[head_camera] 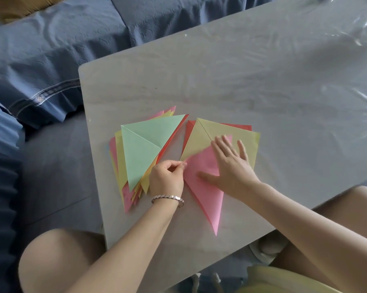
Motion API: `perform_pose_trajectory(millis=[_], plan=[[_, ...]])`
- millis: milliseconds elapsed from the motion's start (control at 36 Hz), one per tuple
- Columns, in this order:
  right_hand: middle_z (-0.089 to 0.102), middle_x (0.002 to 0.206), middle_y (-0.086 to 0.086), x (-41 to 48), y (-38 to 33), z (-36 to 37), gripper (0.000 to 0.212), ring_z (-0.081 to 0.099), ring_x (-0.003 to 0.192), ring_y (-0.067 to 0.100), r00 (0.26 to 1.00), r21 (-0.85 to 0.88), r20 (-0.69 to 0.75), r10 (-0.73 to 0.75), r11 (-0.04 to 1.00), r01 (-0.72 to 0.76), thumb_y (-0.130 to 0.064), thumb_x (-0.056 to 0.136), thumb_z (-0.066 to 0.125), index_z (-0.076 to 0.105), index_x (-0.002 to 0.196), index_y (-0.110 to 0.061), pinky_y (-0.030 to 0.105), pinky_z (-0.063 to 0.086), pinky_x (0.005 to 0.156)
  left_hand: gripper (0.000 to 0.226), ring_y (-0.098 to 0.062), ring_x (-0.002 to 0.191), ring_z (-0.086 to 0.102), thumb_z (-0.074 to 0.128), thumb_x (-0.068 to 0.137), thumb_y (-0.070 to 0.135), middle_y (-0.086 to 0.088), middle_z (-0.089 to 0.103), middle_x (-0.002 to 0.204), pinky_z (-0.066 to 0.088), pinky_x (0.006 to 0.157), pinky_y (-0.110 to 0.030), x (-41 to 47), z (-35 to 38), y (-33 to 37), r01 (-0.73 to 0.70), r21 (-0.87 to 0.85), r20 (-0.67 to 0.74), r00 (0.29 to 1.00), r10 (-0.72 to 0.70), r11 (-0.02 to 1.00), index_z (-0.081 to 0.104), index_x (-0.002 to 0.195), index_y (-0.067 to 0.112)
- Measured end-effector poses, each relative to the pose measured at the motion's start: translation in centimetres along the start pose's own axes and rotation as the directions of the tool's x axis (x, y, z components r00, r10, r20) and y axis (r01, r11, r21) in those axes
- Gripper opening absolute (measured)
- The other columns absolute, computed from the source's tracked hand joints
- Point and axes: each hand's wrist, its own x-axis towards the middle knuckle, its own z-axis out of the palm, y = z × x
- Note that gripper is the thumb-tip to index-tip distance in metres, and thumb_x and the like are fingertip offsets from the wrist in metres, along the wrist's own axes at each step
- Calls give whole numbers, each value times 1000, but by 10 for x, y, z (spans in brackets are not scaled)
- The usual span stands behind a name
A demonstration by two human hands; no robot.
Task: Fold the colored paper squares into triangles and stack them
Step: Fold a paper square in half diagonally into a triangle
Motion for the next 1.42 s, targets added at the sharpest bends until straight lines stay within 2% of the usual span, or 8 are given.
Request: perform_pose_trajectory(millis=[139,333,528,667,889,1056,1278,1417], plan=[[-7,157,0,-3,9,2,88,-8,143,12,993,-52,80,-88,994,92,-61,85,46,5,149,-16,36,-10,114,7,-12,67,56,70,80,19,7,62,69,39,56,-12,0,-1,0,7,-27,21,1000,-7,1000,72,78,13],[-12,155,-5,-14,23,-3,96,-14,140,4,979,-55,158,-129,989,140,-66,80,50,-1,148,-20,28,-13,112,7,-19,66,61,70,79,18,9,62,65,52,67,-29,2,-1,-3,11,-53,27,1000,-10,999,69,72,18],[-20,144,-11,-18,27,-8,113,-17,137,2,970,-44,188,-155,985,166,-79,67,52,-1,148,-20,28,-15,110,5,-22,68,63,71,79,18,6,64,67,51,67,-28,2,-1,-3,4,-50,26,1000,-3,999,70,73,17],[-24,144,-8,-23,26,-7,127,-23,132,3,957,-72,227,-181,977,201,-90,45,19,-3,148,-19,30,-17,109,4,-21,67,61,71,79,19,4,65,70,50,67,-27,2,-1,-3,10,-48,19,1000,-9,999,72,76,16],[-29,142,-2,-38,20,-3,127,-28,133,11,937,-109,276,-212,962,250,-90,46,14,-7,147,-16,34,-20,108,4,-21,69,63,71,79,19,5,65,71,53,70,-31,2,0,-4,10,-47,21,1000,-9,999,71,76,16],[-33,141,3,-52,10,-3,121,-28,136,18,916,-137,347,-200,956,260,-80,66,47,-15,145,-13,36,-19,109,5,-20,71,64,70,79,19,6,65,71,54,72,-33,2,0,-4,12,-49,17,1000,-11,999,71,75,16],[-32,148,9,-65,-6,2,119,-36,128,19,897,-130,399,-188,957,258,-71,71,55,-17,145,-11,37,-19,109,6,-16,69,61,70,80,21,5,66,72,48,65,-25,2,1,-4,-3,-38,13,1000,3,999,70,75,18],[-37,143,5,-69,1,3,131,-34,134,21,887,-89,408,-218,957,276,-74,61,62,-24,140,-16,35,-22,108,7,-18,70,62,70,79,18,3,67,73,50,67,-26,3,0,-5,-9,-70,31,999,11,997,68,72,18]])
